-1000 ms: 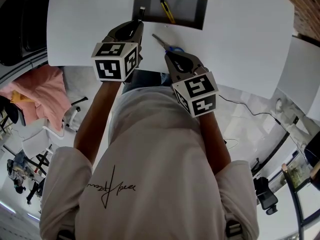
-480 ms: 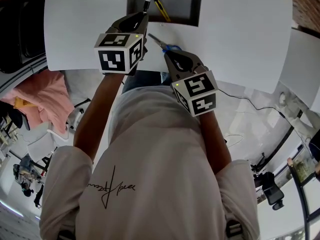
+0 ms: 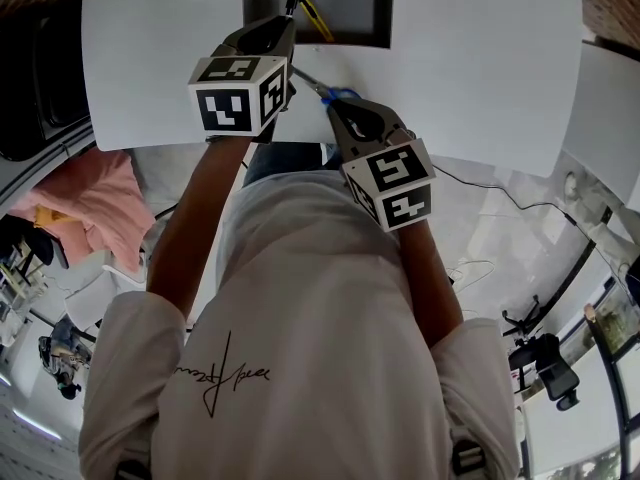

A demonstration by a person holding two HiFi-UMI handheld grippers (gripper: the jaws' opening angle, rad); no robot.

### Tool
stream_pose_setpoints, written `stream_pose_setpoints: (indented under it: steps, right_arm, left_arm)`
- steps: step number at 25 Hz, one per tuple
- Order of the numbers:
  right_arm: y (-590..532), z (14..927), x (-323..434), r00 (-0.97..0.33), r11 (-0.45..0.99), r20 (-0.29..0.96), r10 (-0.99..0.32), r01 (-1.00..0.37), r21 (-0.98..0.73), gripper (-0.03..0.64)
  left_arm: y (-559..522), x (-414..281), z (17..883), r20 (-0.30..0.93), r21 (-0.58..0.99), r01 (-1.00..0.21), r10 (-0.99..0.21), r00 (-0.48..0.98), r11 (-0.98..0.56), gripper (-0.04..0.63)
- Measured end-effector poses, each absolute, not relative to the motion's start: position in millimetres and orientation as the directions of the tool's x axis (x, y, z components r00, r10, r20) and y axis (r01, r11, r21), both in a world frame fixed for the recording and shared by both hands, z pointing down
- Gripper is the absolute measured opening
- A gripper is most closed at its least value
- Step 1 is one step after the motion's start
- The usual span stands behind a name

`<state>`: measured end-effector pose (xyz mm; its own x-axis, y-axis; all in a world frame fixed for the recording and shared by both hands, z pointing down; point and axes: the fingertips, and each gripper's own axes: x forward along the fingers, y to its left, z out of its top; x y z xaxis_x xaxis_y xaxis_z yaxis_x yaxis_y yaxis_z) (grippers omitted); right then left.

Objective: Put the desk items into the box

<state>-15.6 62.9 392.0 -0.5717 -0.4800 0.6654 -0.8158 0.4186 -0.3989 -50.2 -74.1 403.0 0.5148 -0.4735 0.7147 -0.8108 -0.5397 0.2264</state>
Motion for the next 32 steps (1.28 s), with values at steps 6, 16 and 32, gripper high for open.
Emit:
stream_pose_setpoints:
  steps: [6, 16, 32]
  right_arm:
    - [62.7, 392.1, -12.3, -0.558, 0.393, 0.668, -0.492, -0.827, -0.402, 0.028]
    - [63.7, 397.0, -2.0, -0.539, 0.347, 0.675, -0.504, -0.842, -0.414, 0.028]
    - [58.9, 396.9, 4.6, -0.538, 0.331, 0.672, -0.508, -0.843, -0.425, 0.028]
  left_arm:
    - [-75.7, -44.5, 408.6, 0.729, 0.212, -0.790, -0.446, 0.520, -0.575, 0.040]
    - [-80.2, -32.7, 420.9, 0.747, 0.212, -0.776, -0.414, 0.521, -0.594, 0.040]
    - [-83.9, -28.2, 424.7, 0.759, 0.214, -0.776, -0.399, 0.515, -0.594, 0.041]
